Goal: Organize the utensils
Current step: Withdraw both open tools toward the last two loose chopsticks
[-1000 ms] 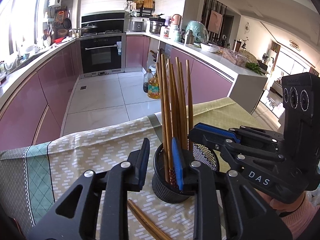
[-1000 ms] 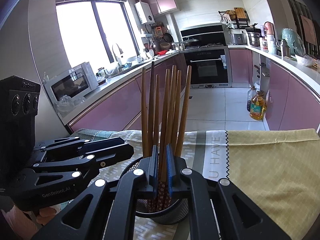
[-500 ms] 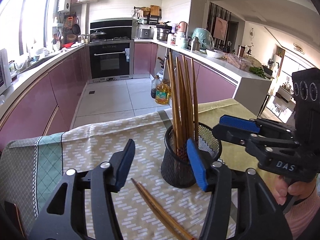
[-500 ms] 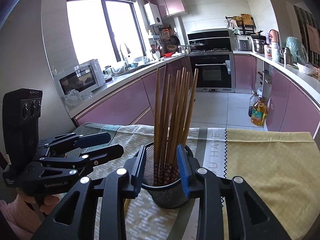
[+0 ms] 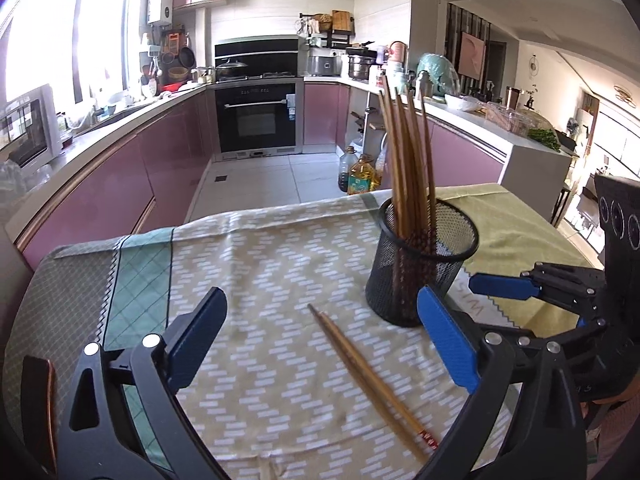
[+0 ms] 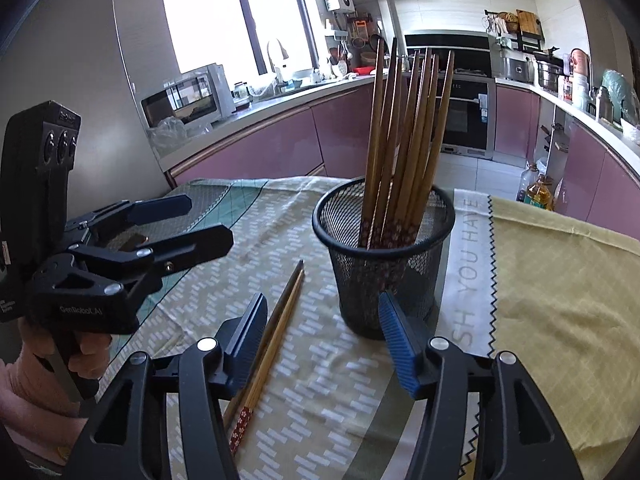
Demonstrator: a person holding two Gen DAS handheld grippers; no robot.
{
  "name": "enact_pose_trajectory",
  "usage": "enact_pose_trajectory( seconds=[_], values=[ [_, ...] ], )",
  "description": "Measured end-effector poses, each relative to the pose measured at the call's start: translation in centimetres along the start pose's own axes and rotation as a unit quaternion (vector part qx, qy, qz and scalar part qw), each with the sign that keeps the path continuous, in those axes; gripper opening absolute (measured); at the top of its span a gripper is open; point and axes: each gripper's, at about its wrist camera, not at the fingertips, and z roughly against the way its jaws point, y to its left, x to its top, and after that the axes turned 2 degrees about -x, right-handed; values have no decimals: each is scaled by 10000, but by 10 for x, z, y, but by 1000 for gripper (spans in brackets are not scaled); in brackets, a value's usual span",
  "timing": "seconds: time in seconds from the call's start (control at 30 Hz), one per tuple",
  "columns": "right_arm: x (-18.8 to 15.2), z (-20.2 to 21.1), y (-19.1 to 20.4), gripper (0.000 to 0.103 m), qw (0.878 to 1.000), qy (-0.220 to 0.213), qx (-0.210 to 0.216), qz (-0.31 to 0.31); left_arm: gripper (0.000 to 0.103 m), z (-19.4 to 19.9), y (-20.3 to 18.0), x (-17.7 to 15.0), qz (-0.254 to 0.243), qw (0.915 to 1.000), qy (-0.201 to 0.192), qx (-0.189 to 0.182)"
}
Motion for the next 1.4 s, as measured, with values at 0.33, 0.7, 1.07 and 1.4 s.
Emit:
enact_pose_trajectory(
  seconds=[0.33, 0.7, 1.07, 1.4],
  values=[
    [-26, -23, 18, 50, 9983, 574, 12, 91, 86, -1, 20, -36, 141, 9989, 401, 187],
    [-34, -37, 38, 37, 9963, 829, 22, 209, 79, -6, 23, -58, 229, 9974, 680, 84],
    [-29, -44, 38, 30, 9959, 894, -115, 108, 78, -17, 16, -62, 166, 9959, 883, -56],
    [-24, -52, 38, 17, 9956, 915, -200, 65, 73, -28, 13, -60, 179, 9948, 991, -155]
  ],
)
